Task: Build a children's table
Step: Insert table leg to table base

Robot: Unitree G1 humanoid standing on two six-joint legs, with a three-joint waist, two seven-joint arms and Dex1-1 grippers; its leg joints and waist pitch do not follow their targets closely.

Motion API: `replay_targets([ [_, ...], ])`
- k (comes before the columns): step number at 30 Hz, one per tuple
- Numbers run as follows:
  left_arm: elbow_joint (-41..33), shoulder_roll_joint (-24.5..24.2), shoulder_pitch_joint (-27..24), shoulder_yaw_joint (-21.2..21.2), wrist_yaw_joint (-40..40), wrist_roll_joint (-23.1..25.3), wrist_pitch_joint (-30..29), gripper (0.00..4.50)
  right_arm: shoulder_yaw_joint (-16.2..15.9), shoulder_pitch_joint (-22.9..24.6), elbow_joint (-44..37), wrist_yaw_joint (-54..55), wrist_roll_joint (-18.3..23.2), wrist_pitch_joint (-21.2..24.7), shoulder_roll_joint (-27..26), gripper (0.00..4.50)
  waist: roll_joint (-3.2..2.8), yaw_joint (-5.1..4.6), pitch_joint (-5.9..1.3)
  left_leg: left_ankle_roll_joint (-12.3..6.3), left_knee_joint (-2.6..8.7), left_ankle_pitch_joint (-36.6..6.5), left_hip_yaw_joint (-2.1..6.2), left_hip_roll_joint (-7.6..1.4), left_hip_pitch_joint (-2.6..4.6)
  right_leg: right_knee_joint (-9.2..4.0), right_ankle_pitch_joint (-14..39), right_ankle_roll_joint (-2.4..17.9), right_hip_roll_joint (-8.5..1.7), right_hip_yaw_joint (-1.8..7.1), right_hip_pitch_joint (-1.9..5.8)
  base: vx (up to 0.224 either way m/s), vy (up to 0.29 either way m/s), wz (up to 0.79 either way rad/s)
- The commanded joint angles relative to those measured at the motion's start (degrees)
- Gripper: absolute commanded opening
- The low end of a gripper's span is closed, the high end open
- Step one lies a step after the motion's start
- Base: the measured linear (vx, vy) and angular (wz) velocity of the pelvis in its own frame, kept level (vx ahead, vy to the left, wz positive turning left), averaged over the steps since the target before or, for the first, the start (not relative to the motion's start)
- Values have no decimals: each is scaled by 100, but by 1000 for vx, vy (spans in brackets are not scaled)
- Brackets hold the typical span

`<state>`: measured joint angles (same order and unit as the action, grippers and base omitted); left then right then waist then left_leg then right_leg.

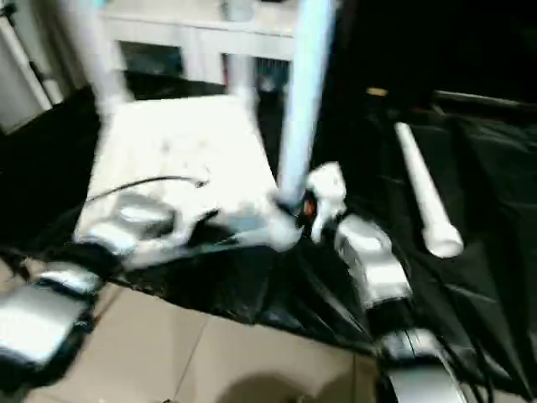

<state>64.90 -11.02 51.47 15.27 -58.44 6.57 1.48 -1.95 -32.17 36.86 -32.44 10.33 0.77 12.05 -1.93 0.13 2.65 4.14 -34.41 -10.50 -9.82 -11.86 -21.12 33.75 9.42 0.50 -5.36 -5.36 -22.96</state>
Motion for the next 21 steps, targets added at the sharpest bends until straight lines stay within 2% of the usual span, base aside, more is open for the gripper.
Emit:
replay_targets([
  [1,-273,68,431,-430,654,-193,-162,0,-56,22,659,466,-197,249,-121,187,17,8,-339,-123,450,-1987,41,-55,52,-552,2497,1024,-285,193,257,0,0,0],
  [4,-357,314,433,-434,1008,-177,-300,0,-8,-198,994,861,-238,273,-230,187,40,6,-354,-234,419,-1764,12,-38,39,-521,2239,1159,-274,198,263,0,0,0],
  [8,-311,424,391,-336,1153,-92,-262,0,93,-365,1250,1016,-267,178,-381,187,26,5,-382,-356,428,-1487,19,-58,-19,-452,1676,1277,-273,202,314,0,0,0],
  [11,-301,453,322,-246,1181,-12,-313,0,84,-448,1418,1053,-337,74,-510,187,24,2,-383,-399,425,-1477,12,-61,-3,-438,1515,1361,-268,208,312,0,0,0],
  [15,-321,440,298,-263,1130,8,-348,0,-16,-519,1555,1052,-393,71,-573,187,20,-14,-363,-387,439,-1640,9,-66,14,-451,1649,1381,-268,207,300,0,0,0],
  [17,-304,423,307,-235,1109,23,-329,0,-31,-572,1607,994,-419,-16,-616,187,30,-40,-348,-344,441,-1840,8,-55,31,-494,2012,1291,-274,204,284,0,0,0],
  [21,-288,423,316,-232,1129,19,-325,0,-7,-629,1695,942,-467,-150,-634,187,31,-53,-341,-325,448,-1883,12,-58,34,-519,2195,1209,-274,203,267,0,0,0],
])
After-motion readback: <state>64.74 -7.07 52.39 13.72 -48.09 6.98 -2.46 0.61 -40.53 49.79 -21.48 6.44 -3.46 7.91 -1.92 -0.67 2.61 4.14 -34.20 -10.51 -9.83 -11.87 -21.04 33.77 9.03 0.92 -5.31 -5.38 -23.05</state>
